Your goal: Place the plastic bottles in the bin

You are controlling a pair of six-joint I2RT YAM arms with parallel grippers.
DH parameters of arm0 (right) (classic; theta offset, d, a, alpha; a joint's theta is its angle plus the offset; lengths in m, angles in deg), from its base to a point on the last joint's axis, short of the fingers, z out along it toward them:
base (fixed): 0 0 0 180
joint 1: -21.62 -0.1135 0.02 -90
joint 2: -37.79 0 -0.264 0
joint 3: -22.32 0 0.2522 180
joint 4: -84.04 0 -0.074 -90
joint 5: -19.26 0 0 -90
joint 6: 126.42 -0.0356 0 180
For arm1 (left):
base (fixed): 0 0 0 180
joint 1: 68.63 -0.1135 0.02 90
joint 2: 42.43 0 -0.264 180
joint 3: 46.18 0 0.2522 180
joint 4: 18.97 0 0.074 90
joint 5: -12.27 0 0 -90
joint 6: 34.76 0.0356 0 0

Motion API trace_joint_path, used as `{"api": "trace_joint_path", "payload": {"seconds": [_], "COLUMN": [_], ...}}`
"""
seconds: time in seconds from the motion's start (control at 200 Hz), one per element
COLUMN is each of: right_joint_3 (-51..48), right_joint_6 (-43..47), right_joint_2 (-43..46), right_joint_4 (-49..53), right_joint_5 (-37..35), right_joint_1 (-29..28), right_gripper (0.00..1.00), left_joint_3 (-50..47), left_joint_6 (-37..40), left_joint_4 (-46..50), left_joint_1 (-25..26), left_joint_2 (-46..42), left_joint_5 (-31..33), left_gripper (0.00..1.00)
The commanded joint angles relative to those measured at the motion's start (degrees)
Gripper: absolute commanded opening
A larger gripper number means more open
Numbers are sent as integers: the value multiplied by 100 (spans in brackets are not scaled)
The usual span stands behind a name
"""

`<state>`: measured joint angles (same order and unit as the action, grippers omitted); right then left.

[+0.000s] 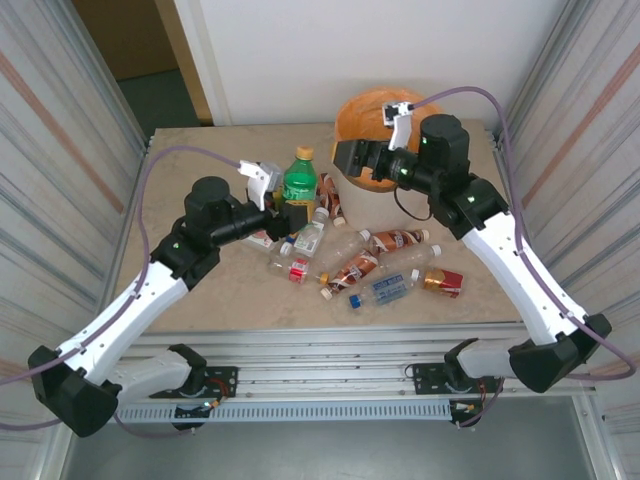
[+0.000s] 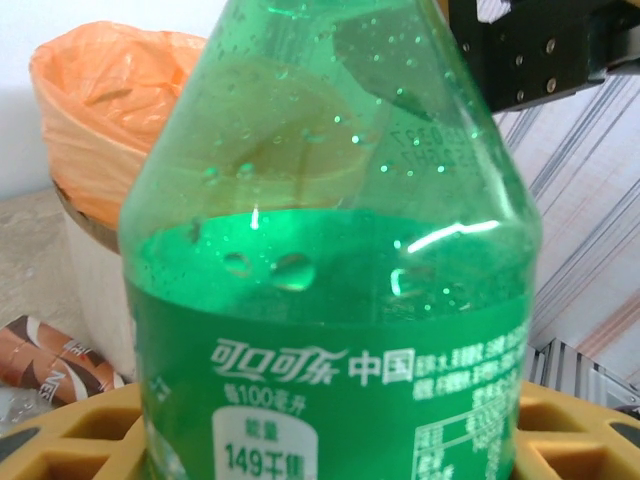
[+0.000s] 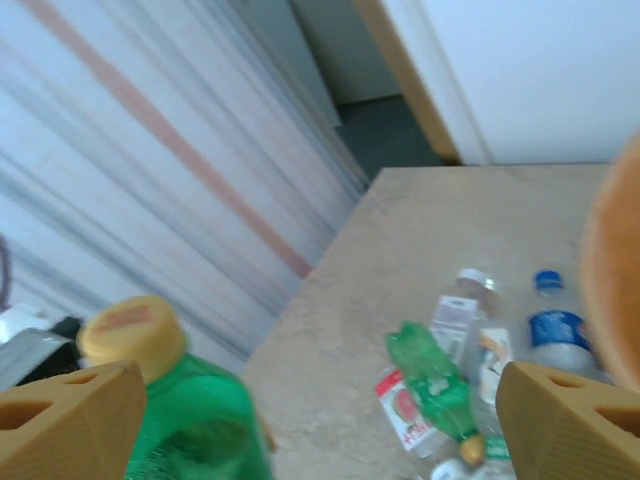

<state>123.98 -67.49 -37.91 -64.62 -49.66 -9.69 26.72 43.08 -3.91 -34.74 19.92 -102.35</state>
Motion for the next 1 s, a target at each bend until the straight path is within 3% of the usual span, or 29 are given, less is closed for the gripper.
{"api": "trace_joint_path", "payload": {"seconds": [0.0,0.541,0.731,0.776,0.912,0.997], "right_joint_3": [323,927,938,940,972,1059], "right_joint_6": [-28,163,214,239,332,450], "right_joint_2": [-205,-1098,-1153,-1152,-1095,-1048], "right_joint_4": [-417,-147,0,37,122,233], "right_joint_5": [549,960,894,871,687,530], "right_joint_1": [-188,-602,-631,-628,-625,-626], "right_gripper": [85,51,28,23,10,8], "left_joint_3": [178,180,198,209,198,170], "left_joint_6": [87,-19,-64,-58,10,52], "left_joint_4": [-384,-446,-451,-430,-368,-299], "left_joint_1": [31,48,50,54,54,55], "left_joint_2": [45,180,221,223,147,38], "left_joint_5": [-225,-158,-64,-31,87,201], "left_gripper": [27,27,29,32,59,90]}}
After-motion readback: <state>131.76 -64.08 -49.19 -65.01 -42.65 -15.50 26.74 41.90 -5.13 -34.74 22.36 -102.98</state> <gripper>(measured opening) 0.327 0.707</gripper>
